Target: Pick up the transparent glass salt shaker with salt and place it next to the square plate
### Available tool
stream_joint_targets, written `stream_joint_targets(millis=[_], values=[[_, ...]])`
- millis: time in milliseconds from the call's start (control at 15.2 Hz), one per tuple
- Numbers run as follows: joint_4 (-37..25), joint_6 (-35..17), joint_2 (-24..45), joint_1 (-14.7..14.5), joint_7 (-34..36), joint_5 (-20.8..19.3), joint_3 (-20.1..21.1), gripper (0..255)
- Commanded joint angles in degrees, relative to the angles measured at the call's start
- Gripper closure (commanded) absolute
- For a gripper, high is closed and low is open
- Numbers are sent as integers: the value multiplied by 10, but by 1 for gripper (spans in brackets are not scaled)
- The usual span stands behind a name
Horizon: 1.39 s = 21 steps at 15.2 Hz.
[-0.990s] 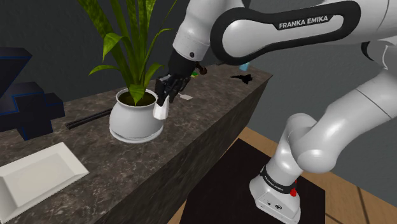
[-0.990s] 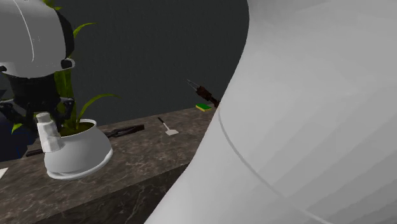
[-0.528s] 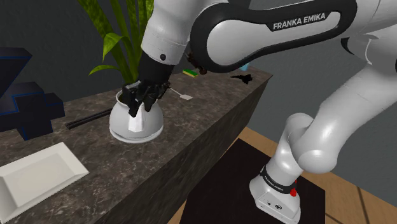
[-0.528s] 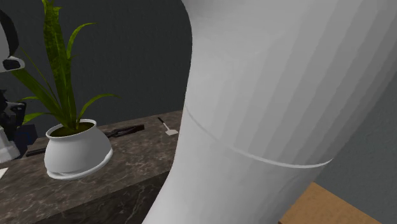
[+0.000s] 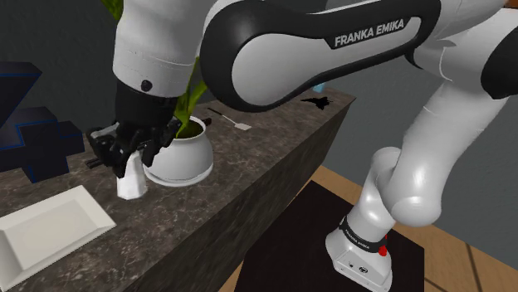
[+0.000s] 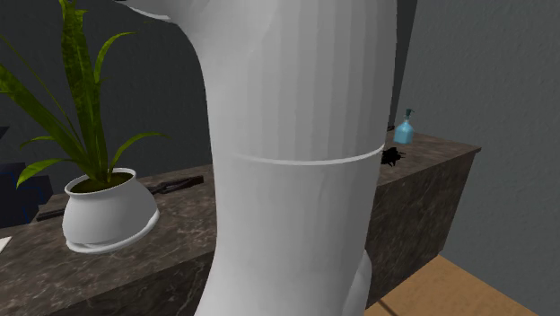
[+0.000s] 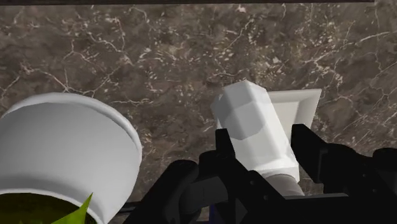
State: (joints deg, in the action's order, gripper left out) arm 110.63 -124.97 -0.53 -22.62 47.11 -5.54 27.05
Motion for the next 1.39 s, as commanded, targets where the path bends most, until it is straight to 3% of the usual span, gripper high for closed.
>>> stream_joint_targets(millis=[0, 396, 1320], values=[[-41, 13, 34, -12, 34, -26, 12, 255], [-203, 71, 169, -78, 127, -116, 31, 255], [-123, -25, 190, -79, 153, -141, 19, 255]])
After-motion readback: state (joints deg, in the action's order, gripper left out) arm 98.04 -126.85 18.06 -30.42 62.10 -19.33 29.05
